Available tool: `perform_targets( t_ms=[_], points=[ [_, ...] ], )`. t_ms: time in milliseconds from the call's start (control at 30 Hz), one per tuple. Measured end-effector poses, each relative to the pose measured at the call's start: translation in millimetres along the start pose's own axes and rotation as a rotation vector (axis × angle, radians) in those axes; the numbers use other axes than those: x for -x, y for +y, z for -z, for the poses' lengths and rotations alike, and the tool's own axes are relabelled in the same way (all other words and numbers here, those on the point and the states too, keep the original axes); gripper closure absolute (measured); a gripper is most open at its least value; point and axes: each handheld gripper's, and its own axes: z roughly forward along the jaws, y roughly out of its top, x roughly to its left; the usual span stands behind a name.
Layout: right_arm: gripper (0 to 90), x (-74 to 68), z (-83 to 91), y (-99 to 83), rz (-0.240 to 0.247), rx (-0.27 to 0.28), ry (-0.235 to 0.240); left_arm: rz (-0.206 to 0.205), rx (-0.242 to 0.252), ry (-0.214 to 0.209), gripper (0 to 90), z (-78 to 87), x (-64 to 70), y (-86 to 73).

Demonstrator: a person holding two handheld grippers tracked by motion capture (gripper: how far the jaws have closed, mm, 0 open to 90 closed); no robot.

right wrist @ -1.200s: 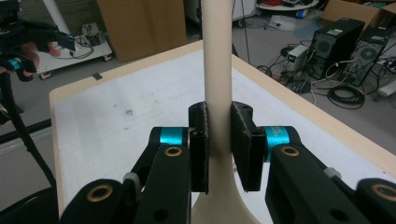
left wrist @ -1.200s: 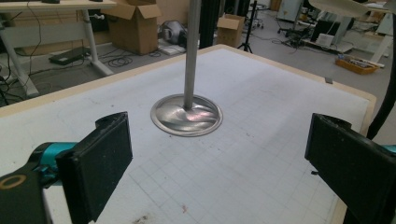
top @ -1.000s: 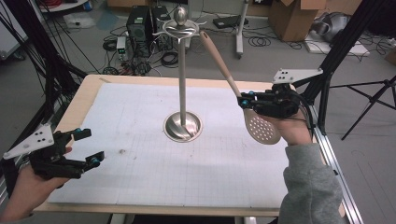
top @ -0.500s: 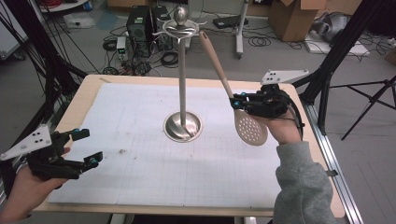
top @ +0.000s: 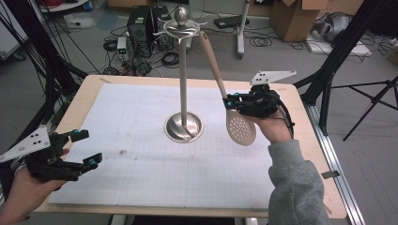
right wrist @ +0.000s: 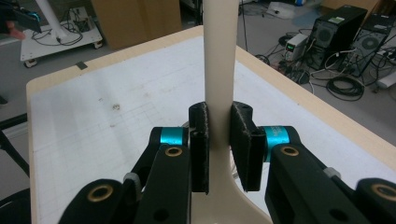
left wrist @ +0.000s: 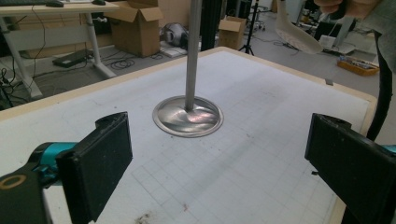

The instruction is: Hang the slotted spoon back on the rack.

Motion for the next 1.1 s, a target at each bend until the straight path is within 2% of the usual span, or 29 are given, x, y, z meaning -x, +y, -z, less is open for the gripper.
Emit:
perform_targets(
  t_ms=[400,633,1100],
  points=[
    [78.3,-1.2,-12.5,0.9,-0.002,-0.008,-0.005,0.003,0.0,0.0,7.7,0.0,0.7,-0.2],
    [78.2,-1.7,-21.5,1.6,0.017,-0.009,-0.035,0.004,0.0,-0.001,7.7,0.0,0.7,-0.2],
    [78.2,-1.9,-39.2,4.7,0.021,-0.021,-0.05,0.003,0.0,-0.001,7.7,2.4,0.7,-0.8]
  ],
)
